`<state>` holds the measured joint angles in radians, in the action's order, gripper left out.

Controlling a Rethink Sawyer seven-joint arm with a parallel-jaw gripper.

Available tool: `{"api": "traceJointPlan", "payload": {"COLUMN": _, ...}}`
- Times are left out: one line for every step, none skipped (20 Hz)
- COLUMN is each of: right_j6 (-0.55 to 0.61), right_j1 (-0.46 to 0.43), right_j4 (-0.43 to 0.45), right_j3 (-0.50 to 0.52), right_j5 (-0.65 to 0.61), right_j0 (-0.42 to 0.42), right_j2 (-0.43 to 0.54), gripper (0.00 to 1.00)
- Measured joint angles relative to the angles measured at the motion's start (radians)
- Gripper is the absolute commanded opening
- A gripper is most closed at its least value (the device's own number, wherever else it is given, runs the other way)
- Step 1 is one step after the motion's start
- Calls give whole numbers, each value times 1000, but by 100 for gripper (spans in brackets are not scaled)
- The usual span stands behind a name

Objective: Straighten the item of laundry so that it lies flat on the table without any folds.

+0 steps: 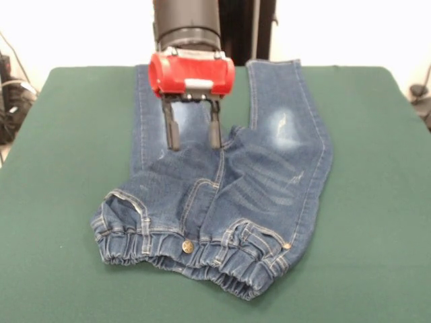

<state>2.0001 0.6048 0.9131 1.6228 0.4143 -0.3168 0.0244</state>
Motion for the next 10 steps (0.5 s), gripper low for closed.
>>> {"api": "traceJointPlan", "payload": {"right_j6": 0, "right_j1": 12, "right_j4": 0, "right_j3": -2, "right_j5": -2, "right_j0": -7, "right_j2": 6, "gripper": 100}}
{"api": "traceJointPlan", "payload": {"right_j6": 0, "right_j1": 16, "right_j4": 0, "right_j3": -4, "right_j5": -3, "right_j0": -11, "right_j2": 8, "gripper": 100}}
{"api": "traceJointPlan", "payload": {"right_j6": 0, "right_j1": 18, "right_j4": 0, "right_j3": -5, "right_j5": -3, "right_j0": -12, "right_j2": 10, "gripper": 100}}
{"api": "traceJointPlan", "payload": {"right_j6": 0, "right_j1": 19, "right_j4": 0, "right_j3": -11, "right_j5": -8, "right_j0": -24, "right_j2": 20, "gripper": 100}}
{"api": "traceJointPlan", "payload": {"right_j6": 0, "right_j1": 15, "right_j4": 0, "right_j3": -14, "right_j5": -13, "right_j0": -31, "right_j2": 28, "gripper": 100}}
{"api": "traceJointPlan", "payload": {"right_j6": 0, "right_j1": 13, "right_j4": 0, "right_j3": -15, "right_j5": -15, "right_j0": -33, "right_j2": 31, "gripper": 100}}
{"api": "traceJointPlan", "payload": {"right_j6": 0, "right_j1": 1, "right_j4": 0, "right_j3": -23, "right_j5": -29, "right_j0": -41, "right_j2": 40, "gripper": 100}}
{"api": "traceJointPlan", "payload": {"right_j6": 0, "right_j1": -3, "right_j4": 0, "right_j3": -26, "right_j5": -33, "right_j0": -41, "right_j2": 40, "gripper": 100}}
{"api": "traceJointPlan", "payload": {"right_j6": 0, "right_j1": -12, "right_j4": -2, "right_j3": -31, "right_j5": -41, "right_j0": -40, "right_j2": 40, "gripper": 100}}
{"api": "traceJointPlan", "payload": {"right_j6": 0, "right_j1": -22, "right_j4": -3, "right_j3": -36, "right_j5": -49, "right_j0": -40, "right_j2": 40, "gripper": 100}}
